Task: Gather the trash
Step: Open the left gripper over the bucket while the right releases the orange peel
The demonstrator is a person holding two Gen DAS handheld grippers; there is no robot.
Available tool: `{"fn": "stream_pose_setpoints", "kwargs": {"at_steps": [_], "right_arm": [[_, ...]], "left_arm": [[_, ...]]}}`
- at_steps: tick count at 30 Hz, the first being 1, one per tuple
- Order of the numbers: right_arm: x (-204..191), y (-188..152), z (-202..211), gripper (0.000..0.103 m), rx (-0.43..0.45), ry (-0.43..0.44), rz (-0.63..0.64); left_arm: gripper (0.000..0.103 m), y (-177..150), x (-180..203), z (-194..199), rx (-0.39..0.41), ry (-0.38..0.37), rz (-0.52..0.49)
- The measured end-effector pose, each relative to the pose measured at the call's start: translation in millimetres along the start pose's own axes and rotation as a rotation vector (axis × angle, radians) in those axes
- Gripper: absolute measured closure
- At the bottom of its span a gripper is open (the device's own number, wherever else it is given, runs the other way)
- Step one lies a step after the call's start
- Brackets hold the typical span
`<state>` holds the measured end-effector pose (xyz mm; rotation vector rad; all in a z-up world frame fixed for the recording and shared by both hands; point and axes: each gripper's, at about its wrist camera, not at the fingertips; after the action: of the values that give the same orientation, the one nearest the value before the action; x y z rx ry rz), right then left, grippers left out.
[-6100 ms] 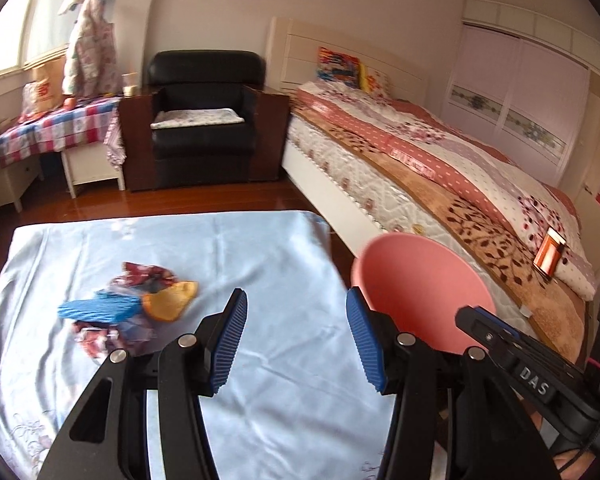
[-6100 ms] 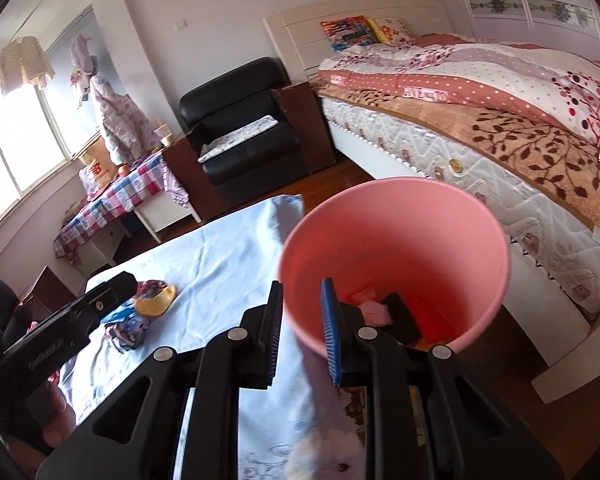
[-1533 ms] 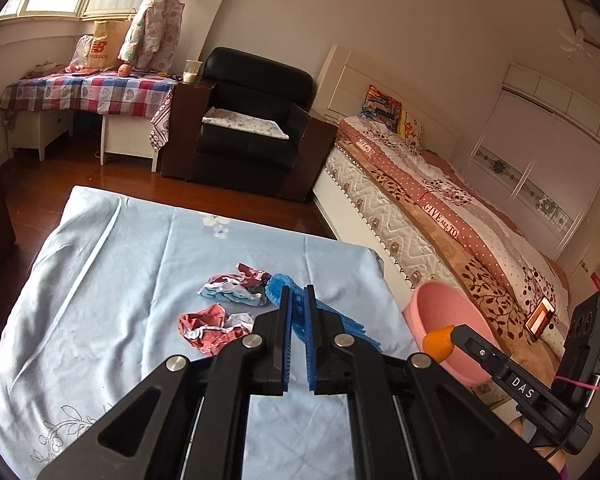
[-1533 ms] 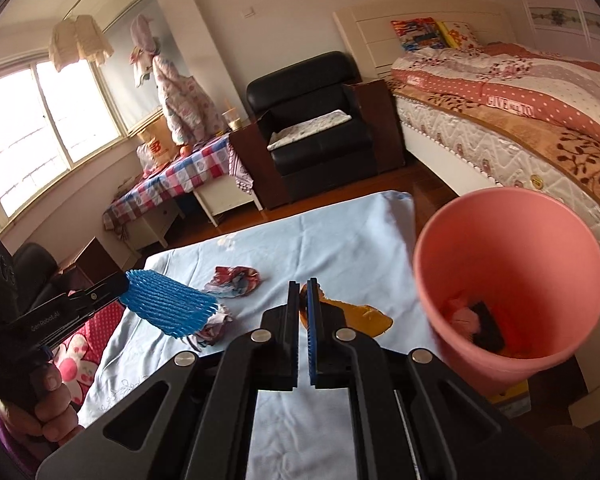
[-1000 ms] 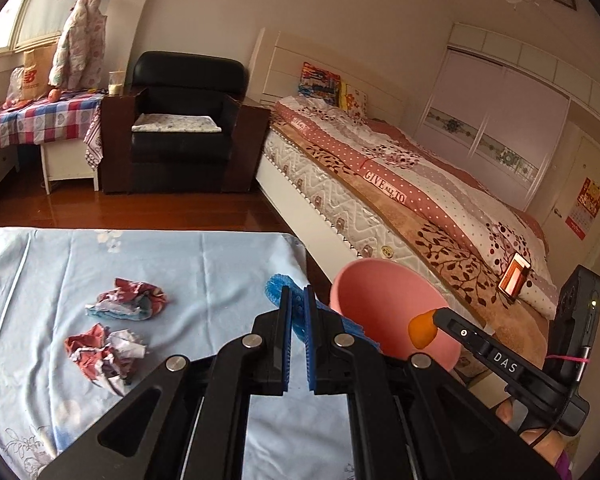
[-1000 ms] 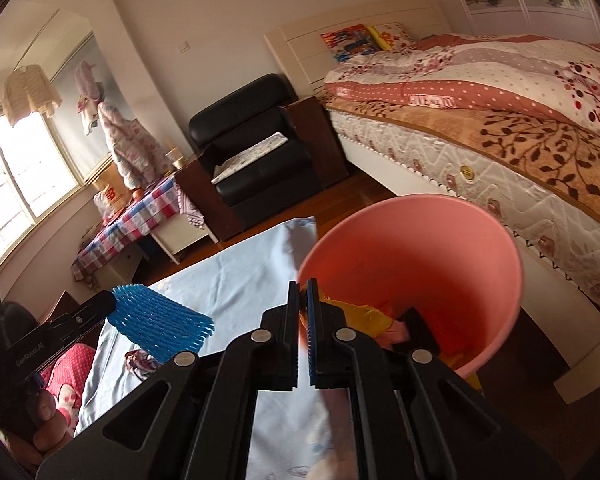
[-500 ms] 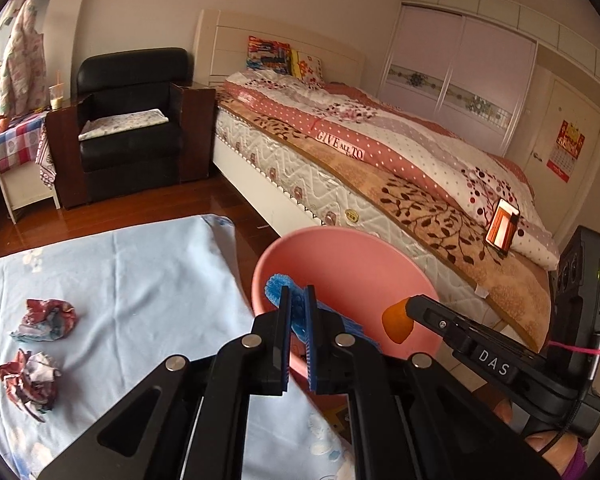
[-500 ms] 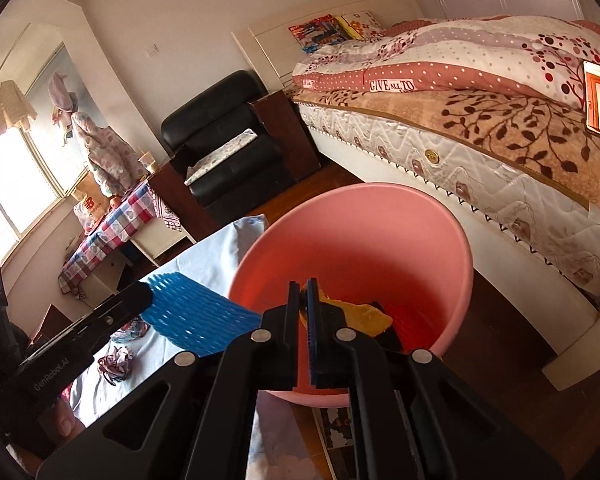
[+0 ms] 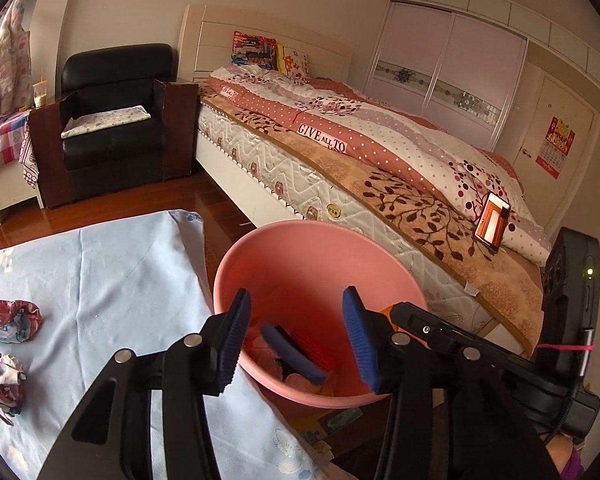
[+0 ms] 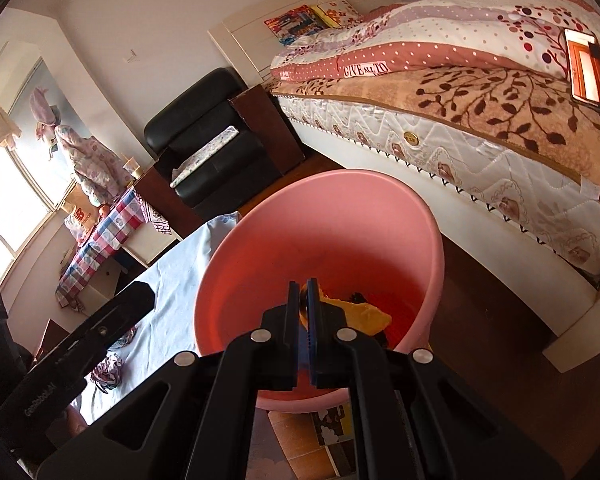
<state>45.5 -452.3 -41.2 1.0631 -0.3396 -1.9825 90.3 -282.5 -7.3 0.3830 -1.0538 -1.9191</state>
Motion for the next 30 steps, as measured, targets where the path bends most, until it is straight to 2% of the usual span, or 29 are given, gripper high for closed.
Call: {"fn": "stream_pose_setpoints", "kwargs": {"at_steps": [2, 4, 6, 17, 30], "right_arm": [[2, 0, 0, 0.091, -0.002, 0.0, -0.009], [3, -1, 2, 0.066, 0.01, 0.012, -0.015], [2, -2, 4, 0.06, 0.02, 0.017, -0.008], [-20, -16, 22, 0.057, 0.039, 0.019, 0.057], [-63, -44, 46, 0.057, 0.104, 0.012, 0.164]], "left_arm": [[0.055, 0, -1, 1, -0.003, 0.002, 0.0], [0.055, -1, -1, 2, -0.005, 0.003, 0.002], [0.055, -1, -2, 4, -0.008, 0.005, 0.003], [0.05, -9, -6, 28, 0.0, 0.03, 0.011], [0.049, -28, -42, 81, 0.014, 0.121, 0.089]]}}
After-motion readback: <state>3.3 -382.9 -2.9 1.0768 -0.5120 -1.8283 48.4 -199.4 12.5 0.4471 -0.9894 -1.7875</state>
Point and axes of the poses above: each gripper's, at about its wrist camera, not at the fingertips, and z roughly against the way its jaws point, x to its right, y to its top, and after that the axes turned 7 degrees about -z, right-handed
